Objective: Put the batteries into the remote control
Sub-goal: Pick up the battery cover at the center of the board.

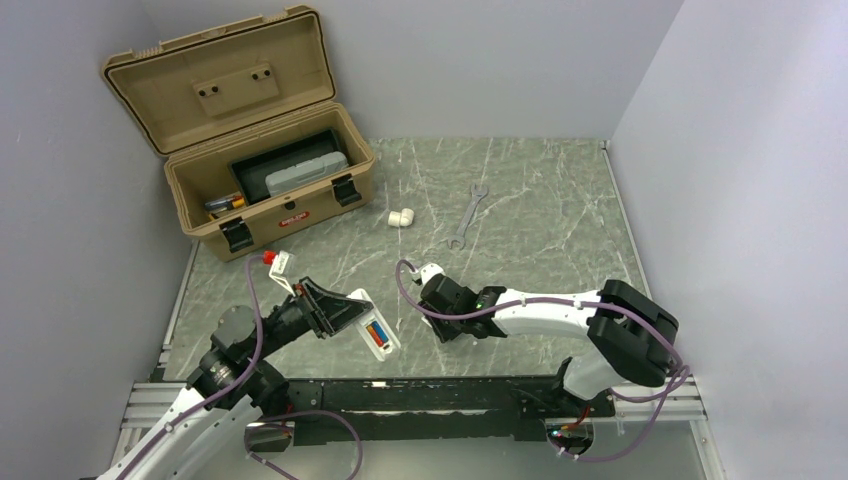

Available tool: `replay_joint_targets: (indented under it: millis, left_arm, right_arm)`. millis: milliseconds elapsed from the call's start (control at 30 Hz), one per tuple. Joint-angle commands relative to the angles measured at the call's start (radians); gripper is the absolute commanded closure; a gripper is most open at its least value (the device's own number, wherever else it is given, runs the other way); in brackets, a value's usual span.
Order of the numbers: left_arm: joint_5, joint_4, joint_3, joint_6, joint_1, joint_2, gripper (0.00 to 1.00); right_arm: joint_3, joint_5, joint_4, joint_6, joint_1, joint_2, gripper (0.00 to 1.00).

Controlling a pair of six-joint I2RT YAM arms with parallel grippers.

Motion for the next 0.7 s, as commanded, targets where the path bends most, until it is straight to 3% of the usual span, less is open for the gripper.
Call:
replay_joint_targets:
  millis: [0,267,433,667]
  left_arm:
    - [0.011,0.061,0.010,-0.005,-0.004,0.000,1.00]
    - [0.003,0.057,0.000,-0.007,-0.004,0.000,1.00]
    - [-0.040,0.067,-0.058,-0.014,-0.004,-0.002,1.00]
    - [-0.087,0.369,-0.265,-0.109,-0.004,0.026,1.00]
  right_arm:
    - [0.000,-0.047,-0.007,0.000,0.000,0.031,0.70]
    - [0.000,-0.016,-0.018,0.024,0.000,-0.028,0.76]
    - [-0.010,0.044,-0.064,0.079,0.000,-0.126,0.85]
    - [-0.003,0.088,-0.166,0.130,0.000,-0.306,0.92]
